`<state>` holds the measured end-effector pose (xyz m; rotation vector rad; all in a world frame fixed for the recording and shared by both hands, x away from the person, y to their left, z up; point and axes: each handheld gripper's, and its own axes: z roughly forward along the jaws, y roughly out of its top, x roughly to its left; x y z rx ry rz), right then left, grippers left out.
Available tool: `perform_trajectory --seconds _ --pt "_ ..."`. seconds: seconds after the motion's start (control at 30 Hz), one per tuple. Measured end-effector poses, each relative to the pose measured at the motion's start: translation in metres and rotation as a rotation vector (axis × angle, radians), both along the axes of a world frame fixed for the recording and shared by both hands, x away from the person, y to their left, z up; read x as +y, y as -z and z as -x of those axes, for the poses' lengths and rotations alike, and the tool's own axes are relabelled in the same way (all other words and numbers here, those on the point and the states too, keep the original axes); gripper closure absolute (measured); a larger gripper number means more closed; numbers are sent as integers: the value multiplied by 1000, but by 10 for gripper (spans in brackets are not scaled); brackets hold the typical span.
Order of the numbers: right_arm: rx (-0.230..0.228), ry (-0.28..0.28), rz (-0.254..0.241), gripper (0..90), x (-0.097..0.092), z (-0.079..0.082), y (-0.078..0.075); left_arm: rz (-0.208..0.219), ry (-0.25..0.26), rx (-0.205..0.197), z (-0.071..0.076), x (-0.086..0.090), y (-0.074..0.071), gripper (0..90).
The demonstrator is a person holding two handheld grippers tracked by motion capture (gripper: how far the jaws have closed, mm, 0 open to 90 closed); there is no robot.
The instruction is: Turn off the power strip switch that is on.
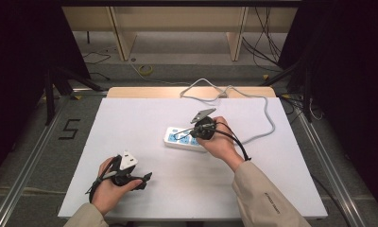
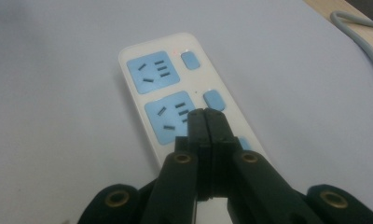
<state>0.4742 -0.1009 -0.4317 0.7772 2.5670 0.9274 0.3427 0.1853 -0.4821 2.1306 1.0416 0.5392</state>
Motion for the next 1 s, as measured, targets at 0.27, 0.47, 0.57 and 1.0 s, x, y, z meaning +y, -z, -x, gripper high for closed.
perform_trajectory --seconds 0.27,0.47,0.57,1.0 --pt "4 0 5 900 4 -6 1 3 0 -2 0 0 0 153" --pt "16 7 3 900 8 -8 4 4 1 -2 0 0 0 152" --pt "16 0 8 900 9 -9 4 5 0 -1 0 0 0 152" --pt "15 -13 17 900 17 -16 4 10 -2 -4 0 0 0 152"
